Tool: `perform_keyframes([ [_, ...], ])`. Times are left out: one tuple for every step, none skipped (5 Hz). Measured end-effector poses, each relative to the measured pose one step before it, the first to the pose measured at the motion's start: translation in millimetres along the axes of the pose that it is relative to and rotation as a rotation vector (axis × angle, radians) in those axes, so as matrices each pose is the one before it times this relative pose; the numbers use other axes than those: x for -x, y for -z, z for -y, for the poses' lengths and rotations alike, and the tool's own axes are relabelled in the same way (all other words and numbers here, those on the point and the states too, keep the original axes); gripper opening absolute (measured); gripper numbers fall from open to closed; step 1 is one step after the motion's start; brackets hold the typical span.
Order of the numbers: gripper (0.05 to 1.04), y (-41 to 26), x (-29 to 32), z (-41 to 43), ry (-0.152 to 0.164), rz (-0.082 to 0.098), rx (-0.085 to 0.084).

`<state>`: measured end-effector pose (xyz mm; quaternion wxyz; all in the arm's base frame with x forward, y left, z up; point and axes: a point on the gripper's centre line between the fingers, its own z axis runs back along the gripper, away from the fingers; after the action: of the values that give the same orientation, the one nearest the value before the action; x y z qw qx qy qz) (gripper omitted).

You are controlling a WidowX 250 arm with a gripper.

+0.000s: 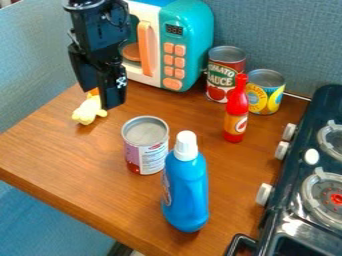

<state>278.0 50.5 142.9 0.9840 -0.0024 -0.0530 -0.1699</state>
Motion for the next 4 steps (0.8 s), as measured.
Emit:
perform_keyframes([
  [1.001, 6.67, -0.01, -0.38, -0.0103, -0.0119, 0.0069],
  [1.001, 4.77, -16.61, -2.74, -0.0643, 0.0664, -0.0183],
  [1.001, 9.44, -23.54, 3.92, -0.026, 0.0416, -0.0064],
  [1.001, 18.94, -20.73, 9.19, 0.0167, -0.002, 0.0153],
])
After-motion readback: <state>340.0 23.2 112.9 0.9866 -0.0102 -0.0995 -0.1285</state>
